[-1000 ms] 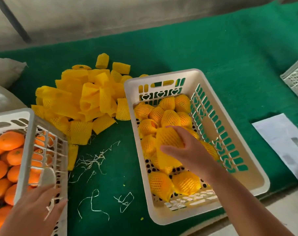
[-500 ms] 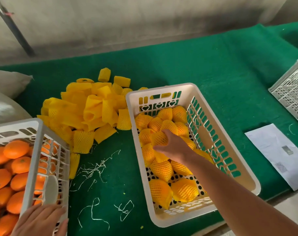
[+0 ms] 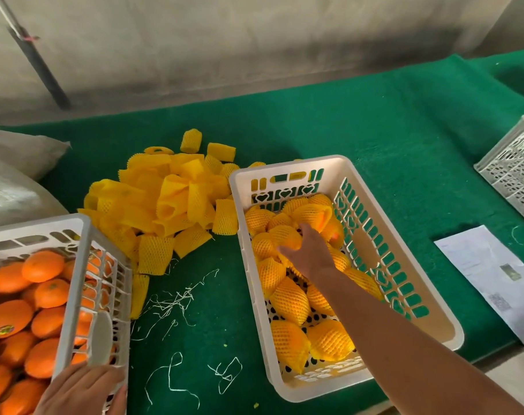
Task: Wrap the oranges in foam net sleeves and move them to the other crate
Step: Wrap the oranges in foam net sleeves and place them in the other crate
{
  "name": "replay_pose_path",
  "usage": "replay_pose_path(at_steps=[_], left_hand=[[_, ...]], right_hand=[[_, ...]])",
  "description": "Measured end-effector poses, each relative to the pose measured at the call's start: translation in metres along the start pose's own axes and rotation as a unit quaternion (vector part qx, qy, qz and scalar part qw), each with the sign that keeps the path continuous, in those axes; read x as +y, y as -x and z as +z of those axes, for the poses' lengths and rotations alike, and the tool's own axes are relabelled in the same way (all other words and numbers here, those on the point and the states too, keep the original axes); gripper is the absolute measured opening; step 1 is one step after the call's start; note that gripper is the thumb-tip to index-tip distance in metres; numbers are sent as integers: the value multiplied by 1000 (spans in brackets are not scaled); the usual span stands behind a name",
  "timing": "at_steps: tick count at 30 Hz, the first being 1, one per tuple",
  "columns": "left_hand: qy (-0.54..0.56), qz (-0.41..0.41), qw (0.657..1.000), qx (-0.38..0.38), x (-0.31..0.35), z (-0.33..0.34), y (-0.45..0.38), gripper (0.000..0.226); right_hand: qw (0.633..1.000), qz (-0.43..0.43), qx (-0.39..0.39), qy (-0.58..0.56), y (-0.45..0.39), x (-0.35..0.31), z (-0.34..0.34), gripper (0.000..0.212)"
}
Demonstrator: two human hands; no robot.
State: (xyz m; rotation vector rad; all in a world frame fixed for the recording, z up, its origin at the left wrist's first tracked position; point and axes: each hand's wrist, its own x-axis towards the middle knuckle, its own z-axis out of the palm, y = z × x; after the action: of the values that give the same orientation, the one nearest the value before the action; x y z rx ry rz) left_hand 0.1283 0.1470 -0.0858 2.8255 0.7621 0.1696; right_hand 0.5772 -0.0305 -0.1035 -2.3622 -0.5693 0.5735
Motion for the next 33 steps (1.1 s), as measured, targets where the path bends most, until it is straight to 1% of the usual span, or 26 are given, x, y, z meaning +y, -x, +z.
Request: replay_pose_path(at_steps=[2, 4, 8, 11, 13, 14, 17, 18, 20, 22, 23, 25, 26, 27, 28, 29, 31, 32, 33], left_hand=[[-3, -7, 1000, 12, 3, 1, 1, 51], [0, -19, 1000, 10, 7, 0, 1, 58], [13, -33, 999, 0, 10, -3, 2, 50], [14, -35, 999, -11, 20, -16, 0, 29], [2, -29, 1000, -7, 28, -24, -3, 33], [-7, -27, 1000, -6, 33, -27, -4, 37], [-16, -35, 999, -29, 47, -34, -5, 34], [-15, -40, 998, -38, 51, -37, -6, 35], [-21, -49, 997, -50, 56, -41, -6, 35], [-29, -51, 997, -51, 56, -42, -5, 35], [-26, -54, 997, -53, 57, -44, -5, 34], [-15, -63, 996, -53, 57, -46, -4, 33], [-10, -65, 996, -55, 57, -47, -4, 32], [-11, -67, 996, -61, 57, -48, -4, 33], [-10, -70, 995, -70, 57, -49, -5, 32], [-6, -76, 994, -74, 59, -50, -5, 30], [0, -72, 995, -63, 59, -52, -5, 15], [-1, -70, 996, -61, 57, -51, -3, 11], [-3, -69, 996, -62, 57, -51, -2, 11]], right_hand=[[999, 6, -10, 30, -1, -1, 0, 92], [999, 9, -26, 46, 0, 0, 1, 91], [996, 2, -14, 92, 4, 7, -9, 81], [991, 29, -39, 122, 10, 11, -21, 83], [991, 29, -30, 127, 18, 6, -30, 81], [992, 17, -14, 122, 25, 1, -33, 76], [996, -55, 35, 65, 54, -27, -31, 55], [995, -82, 32, 39, 65, -39, -25, 49], [990, -143, 0, 7, 82, -63, -8, 40], [981, -191, -3, 21, 93, -84, 9, 34], [978, -203, 20, 42, 95, -93, 13, 32], [964, -235, 94, 80, 93, -111, 18, 28], [956, -256, 116, 81, 91, -120, 20, 26], [954, -271, 109, 69, 87, -130, 24, 26], [956, -278, 75, 52, 83, -141, 30, 27], [958, -282, 25, 46, 79, -150, 39, 28], [948, -295, -76, 88, 71, -167, 64, 32], [937, -307, -121, 118, 68, -174, 80, 34], [923, -315, -163, 148, 66, -181, 98, 35]])
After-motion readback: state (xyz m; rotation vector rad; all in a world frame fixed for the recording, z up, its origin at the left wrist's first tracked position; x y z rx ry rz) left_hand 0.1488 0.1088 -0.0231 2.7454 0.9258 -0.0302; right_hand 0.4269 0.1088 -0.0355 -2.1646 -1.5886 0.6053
